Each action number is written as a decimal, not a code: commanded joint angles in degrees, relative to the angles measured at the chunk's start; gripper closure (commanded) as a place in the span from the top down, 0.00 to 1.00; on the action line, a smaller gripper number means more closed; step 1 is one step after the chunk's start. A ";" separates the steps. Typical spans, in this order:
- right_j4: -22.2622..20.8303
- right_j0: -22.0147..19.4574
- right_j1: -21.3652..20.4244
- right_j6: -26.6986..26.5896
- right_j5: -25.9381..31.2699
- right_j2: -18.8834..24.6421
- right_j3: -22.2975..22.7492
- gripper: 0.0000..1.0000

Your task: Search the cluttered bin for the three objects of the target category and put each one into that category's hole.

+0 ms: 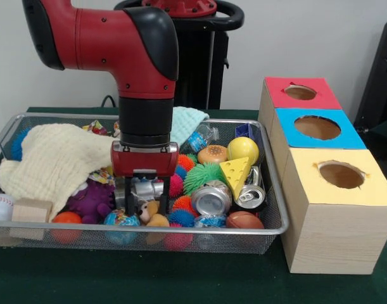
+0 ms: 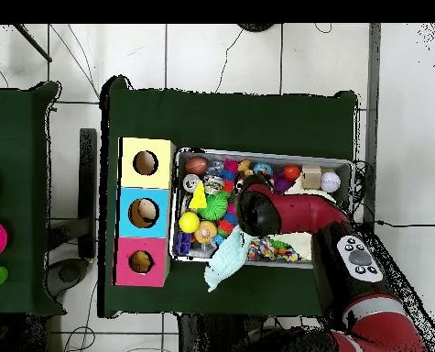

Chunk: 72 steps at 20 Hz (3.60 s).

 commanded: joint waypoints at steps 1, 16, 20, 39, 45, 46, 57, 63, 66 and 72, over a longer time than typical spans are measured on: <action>-0.99 -1.65 4.18 -3.04 9.92 5.88 2.39 1.00; -2.11 -3.68 5.57 -4.83 12.58 8.98 2.48 1.00; -2.20 -3.63 5.66 -4.58 12.44 9.16 2.41 1.00; -2.28 -3.35 2.80 -2.16 10.25 8.86 4.10 0.00; 2.28 -6.45 -13.63 -2.44 15.34 11.54 14.13 0.00; 3.26 -6.86 -16.46 -2.70 16.75 11.83 15.65 0.00; 5.51 -5.29 -25.83 -0.79 25.45 8.79 19.42 0.00; 7.14 -2.59 -30.34 5.50 23.90 6.16 26.06 0.00; 8.65 -0.73 -33.26 7.80 24.44 4.64 28.86 0.00; 11.75 2.62 -37.76 9.96 25.01 1.42 33.10 0.00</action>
